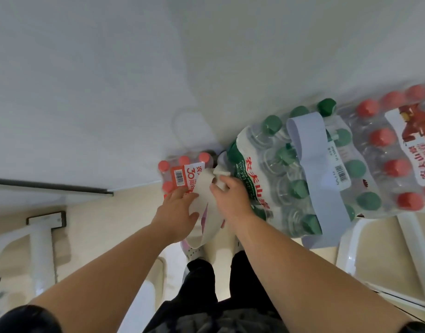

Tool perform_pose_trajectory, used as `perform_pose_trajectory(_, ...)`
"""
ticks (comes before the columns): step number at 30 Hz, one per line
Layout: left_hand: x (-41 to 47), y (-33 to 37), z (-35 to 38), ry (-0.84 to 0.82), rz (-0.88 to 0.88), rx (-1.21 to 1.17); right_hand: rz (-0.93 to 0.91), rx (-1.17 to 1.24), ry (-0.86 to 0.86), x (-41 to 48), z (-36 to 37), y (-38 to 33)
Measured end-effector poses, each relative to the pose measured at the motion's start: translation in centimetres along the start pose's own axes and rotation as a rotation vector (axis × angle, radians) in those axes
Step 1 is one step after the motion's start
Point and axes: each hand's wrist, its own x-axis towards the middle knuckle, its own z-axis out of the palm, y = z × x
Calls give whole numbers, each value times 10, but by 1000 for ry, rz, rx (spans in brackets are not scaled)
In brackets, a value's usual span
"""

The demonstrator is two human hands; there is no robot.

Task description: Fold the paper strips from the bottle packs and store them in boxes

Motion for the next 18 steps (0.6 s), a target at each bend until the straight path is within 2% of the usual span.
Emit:
perform_pose_trajectory(4, -13, 8, -24, 91, -1, -211, -84, 36, -9, -32, -13, -10)
perform_pose_trajectory(10, -48, 30, -65, 232, 135, -485, -177, 156, -61, -80, -48, -19)
perform_pose_trajectory(13, -61, 41, -80, 301, 234, -463, -201, 141, -43, -94, -58, -28)
perform_pose_trajectory(18, -79, 54, -98, 236, 416, -307, -263, 181, -114, -121, -71, -42)
